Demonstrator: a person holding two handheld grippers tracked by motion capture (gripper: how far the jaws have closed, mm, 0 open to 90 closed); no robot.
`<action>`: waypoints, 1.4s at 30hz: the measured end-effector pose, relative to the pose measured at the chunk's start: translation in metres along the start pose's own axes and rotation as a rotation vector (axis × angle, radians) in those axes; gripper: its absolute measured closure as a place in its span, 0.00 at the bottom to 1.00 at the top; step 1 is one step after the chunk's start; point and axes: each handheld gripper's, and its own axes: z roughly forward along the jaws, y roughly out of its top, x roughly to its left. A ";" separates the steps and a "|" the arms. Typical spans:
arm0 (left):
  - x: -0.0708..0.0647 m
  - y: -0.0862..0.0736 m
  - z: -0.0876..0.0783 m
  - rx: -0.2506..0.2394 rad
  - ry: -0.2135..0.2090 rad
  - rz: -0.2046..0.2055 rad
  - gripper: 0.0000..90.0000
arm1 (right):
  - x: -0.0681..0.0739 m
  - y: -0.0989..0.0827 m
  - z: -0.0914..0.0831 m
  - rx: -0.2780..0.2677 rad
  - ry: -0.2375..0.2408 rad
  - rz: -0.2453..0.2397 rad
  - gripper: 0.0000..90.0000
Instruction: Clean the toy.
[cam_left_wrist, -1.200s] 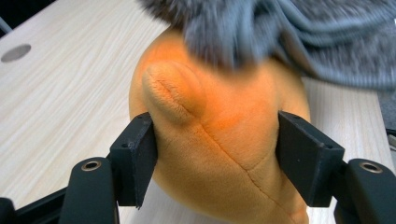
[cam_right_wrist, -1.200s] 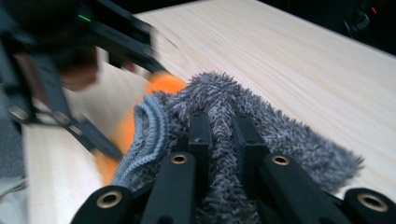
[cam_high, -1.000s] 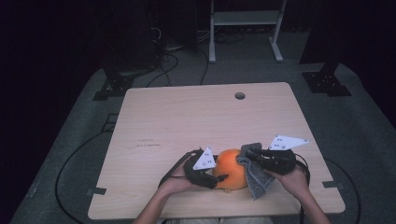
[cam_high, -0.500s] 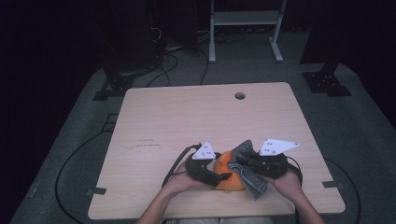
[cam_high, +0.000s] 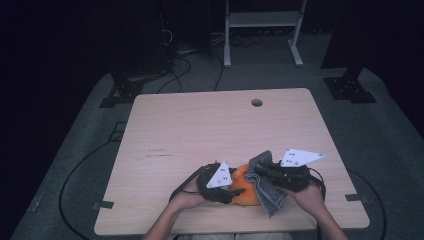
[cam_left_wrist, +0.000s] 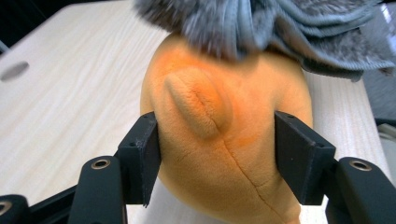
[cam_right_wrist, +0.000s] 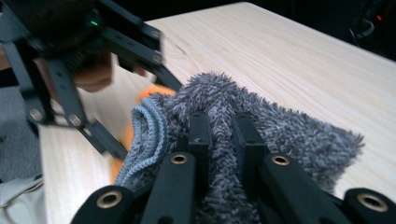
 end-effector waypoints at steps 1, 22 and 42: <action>0.001 -0.002 0.000 -0.003 -0.005 -0.013 0.41 | -0.005 -0.005 -0.002 0.002 -0.006 0.022 0.88; 0.010 0.002 0.002 0.024 0.012 -0.162 0.39 | 0.012 0.003 -0.003 -0.012 0.014 -0.042 0.88; 0.025 -0.022 -0.014 0.073 -0.040 -0.202 0.37 | 0.009 -0.010 -0.003 0.001 0.072 -0.053 0.88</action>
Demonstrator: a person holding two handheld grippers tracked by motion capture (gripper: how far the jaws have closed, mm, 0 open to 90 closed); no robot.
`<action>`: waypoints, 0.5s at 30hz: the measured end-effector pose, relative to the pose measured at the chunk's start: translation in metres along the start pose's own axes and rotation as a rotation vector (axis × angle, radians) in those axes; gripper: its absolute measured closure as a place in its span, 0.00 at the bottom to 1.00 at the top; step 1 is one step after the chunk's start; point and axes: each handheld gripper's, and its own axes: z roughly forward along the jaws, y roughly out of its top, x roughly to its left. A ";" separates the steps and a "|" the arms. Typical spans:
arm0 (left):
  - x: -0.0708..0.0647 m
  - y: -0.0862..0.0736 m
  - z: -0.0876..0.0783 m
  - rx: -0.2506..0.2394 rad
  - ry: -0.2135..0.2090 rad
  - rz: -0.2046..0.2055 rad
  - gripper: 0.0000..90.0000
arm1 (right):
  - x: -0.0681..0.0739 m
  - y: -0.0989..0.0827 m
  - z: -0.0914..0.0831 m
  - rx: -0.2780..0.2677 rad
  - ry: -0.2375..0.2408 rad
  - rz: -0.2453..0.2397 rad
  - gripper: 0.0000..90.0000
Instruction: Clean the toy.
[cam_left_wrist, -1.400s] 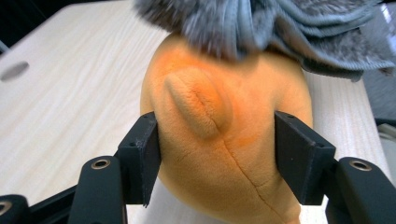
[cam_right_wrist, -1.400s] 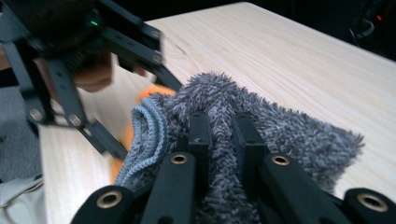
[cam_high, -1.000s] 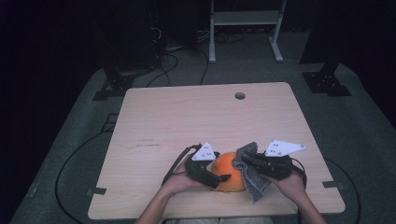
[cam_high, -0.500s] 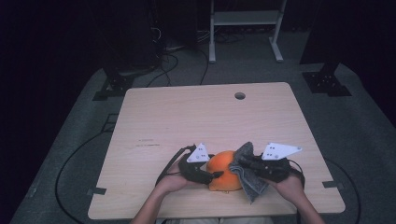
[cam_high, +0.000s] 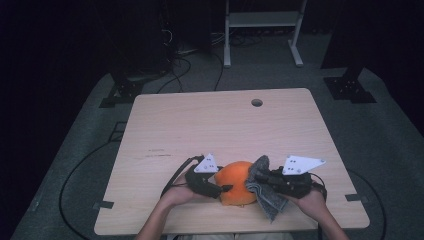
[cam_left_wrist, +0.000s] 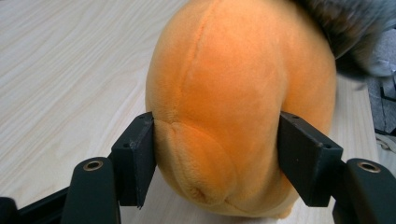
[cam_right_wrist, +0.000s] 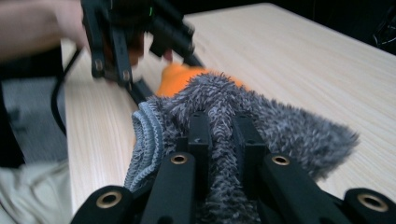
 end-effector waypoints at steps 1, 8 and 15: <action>0.000 0.000 0.000 0.000 -0.002 0.005 0.37 | -0.001 -0.002 0.001 0.001 0.002 0.004 0.88; -0.001 0.000 0.000 -0.002 -0.003 0.004 0.37 | -0.022 -0.021 -0.006 0.042 -0.022 0.070 0.88; 0.000 -0.001 0.001 0.003 -0.001 0.000 0.36 | -0.033 -0.026 -0.014 0.049 -0.044 0.109 0.88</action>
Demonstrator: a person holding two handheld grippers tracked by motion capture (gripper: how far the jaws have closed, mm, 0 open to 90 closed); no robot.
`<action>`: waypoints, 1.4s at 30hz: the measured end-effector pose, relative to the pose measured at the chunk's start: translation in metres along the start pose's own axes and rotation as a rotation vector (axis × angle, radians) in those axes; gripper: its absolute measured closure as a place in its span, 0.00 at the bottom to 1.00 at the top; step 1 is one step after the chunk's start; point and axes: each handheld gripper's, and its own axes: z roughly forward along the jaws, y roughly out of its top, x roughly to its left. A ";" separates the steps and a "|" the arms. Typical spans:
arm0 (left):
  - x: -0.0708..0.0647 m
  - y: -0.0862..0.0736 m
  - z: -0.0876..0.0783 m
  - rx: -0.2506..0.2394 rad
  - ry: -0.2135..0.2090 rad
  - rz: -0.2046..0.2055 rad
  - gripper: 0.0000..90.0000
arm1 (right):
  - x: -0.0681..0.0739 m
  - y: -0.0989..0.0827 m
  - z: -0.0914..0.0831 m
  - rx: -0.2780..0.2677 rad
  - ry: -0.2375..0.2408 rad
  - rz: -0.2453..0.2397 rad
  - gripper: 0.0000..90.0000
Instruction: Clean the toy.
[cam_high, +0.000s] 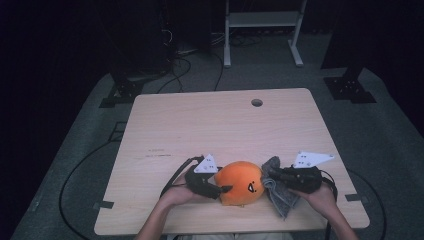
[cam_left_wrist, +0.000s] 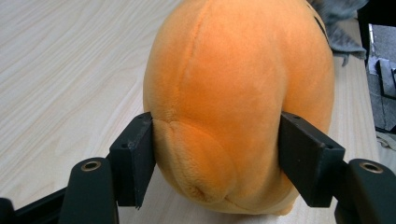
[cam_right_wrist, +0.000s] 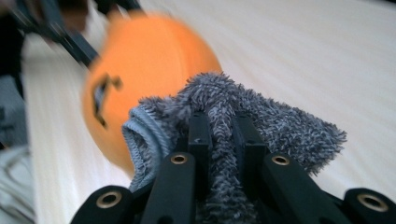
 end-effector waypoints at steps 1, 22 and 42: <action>0.000 0.000 0.000 -0.001 -0.001 0.000 0.36 | 0.003 0.004 -0.003 -0.034 0.017 -0.004 0.88; -0.017 0.031 0.008 -0.139 0.096 0.040 0.40 | 0.012 0.019 0.001 -0.048 0.017 -0.031 0.88; -0.009 0.013 0.007 -0.111 0.077 0.026 0.36 | -0.006 -0.003 0.011 -0.020 -0.027 0.054 0.88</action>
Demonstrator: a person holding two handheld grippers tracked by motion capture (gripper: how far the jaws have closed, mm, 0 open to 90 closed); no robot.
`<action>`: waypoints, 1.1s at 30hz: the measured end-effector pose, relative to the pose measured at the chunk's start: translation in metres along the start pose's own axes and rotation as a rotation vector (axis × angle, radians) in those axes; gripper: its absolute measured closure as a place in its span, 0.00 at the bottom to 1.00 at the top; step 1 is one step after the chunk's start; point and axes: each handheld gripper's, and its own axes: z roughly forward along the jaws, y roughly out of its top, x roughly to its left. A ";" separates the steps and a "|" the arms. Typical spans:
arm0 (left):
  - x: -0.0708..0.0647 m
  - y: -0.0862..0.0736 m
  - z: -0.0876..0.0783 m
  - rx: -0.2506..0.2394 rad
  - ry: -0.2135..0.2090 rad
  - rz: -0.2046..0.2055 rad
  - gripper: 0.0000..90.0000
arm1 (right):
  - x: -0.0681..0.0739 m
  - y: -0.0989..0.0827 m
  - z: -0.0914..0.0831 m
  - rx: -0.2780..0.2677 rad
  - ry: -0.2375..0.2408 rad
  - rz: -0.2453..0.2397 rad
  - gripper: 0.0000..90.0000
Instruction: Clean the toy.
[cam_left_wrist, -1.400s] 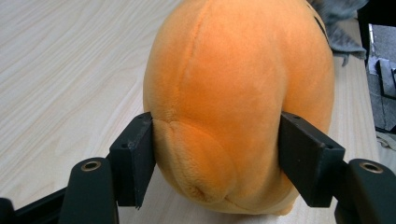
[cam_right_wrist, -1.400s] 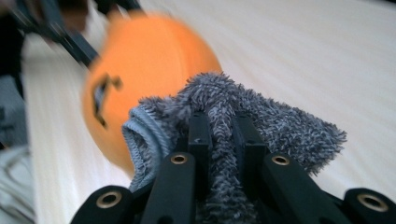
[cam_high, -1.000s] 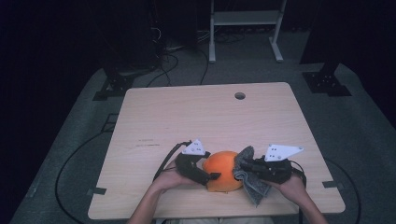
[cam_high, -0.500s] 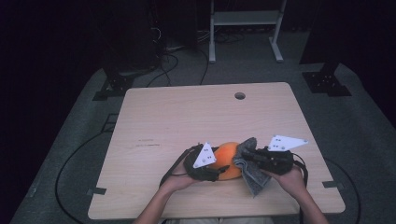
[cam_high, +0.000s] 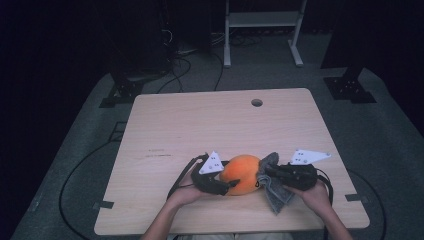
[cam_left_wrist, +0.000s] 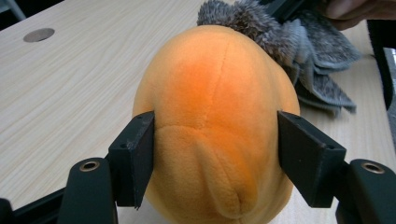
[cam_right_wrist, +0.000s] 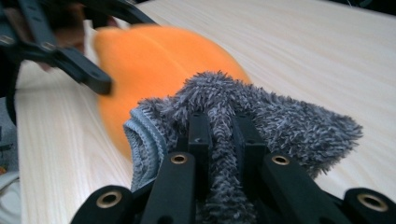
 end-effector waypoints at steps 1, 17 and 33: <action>-0.001 0.000 -0.001 0.002 -0.006 0.016 0.36 | -0.001 -0.001 -0.002 0.006 0.000 0.004 0.88; -0.001 0.004 0.004 -0.019 -0.019 -0.073 0.35 | 0.018 0.015 0.007 -0.069 0.066 -0.033 0.88; -0.008 -0.002 0.000 -0.017 -0.086 0.067 0.41 | 0.004 0.014 -0.013 -0.092 0.073 0.006 0.88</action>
